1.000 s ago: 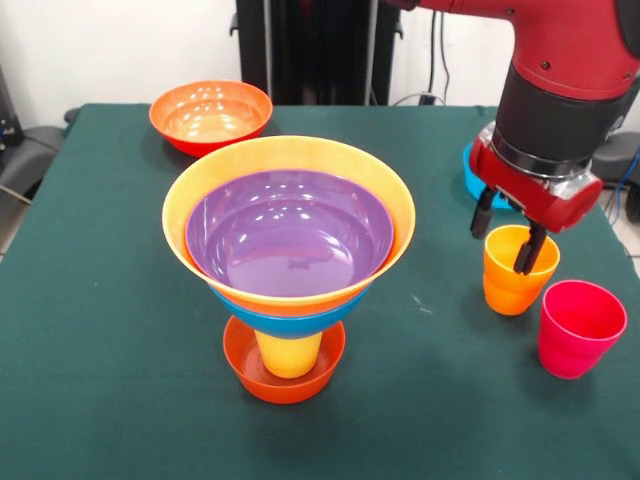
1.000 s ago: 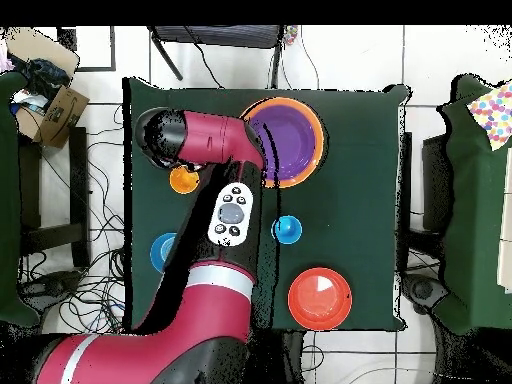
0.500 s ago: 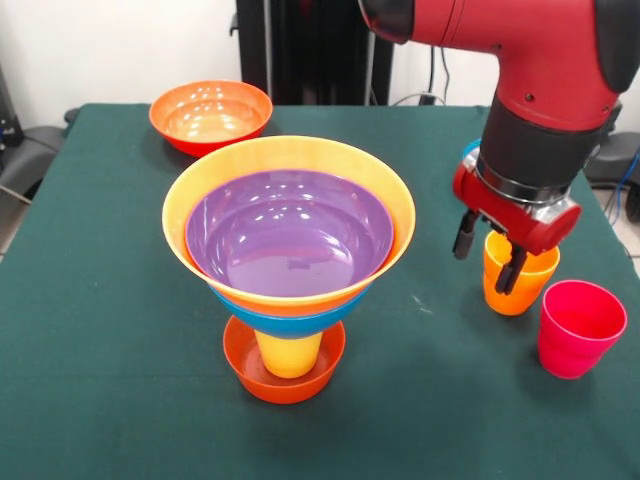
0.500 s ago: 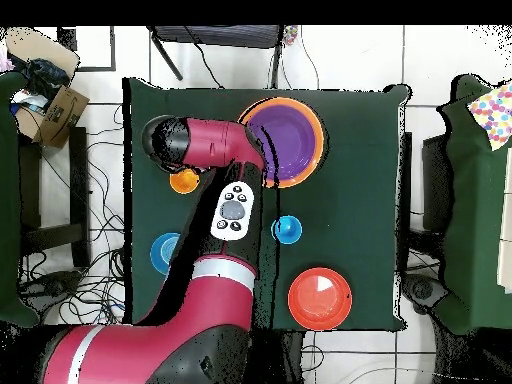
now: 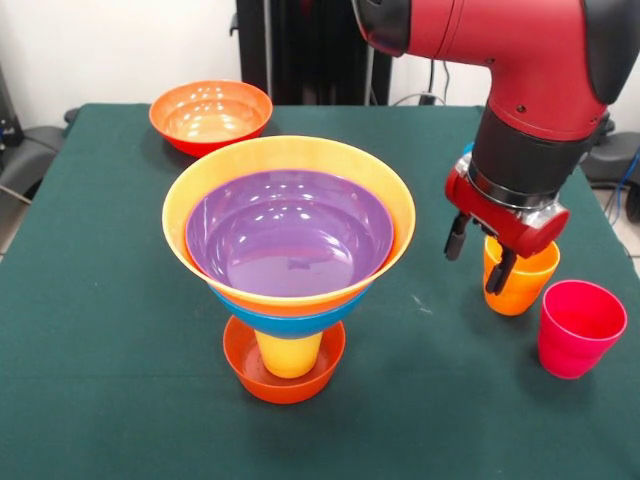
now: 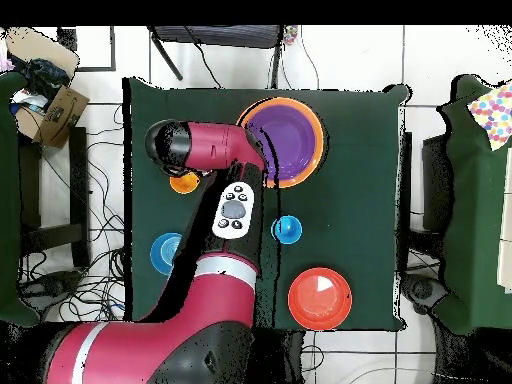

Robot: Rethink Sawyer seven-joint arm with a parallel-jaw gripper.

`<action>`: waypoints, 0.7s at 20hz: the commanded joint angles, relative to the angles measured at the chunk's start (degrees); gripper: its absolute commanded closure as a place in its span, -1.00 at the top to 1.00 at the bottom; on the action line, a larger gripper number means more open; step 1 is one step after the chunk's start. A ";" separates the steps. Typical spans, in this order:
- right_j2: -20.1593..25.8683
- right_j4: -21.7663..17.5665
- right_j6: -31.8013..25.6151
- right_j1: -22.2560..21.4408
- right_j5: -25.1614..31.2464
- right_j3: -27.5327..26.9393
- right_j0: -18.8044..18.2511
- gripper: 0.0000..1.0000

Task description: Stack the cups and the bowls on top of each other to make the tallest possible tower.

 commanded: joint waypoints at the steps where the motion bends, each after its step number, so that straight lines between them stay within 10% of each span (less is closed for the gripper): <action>1: 8.36 -2.82 -8.10 -2.04 0.66 7.00 -2.25 1.00; 14: 9.11 -3.32 -6.61 -7.88 0.03 14.24 -2.11 1.00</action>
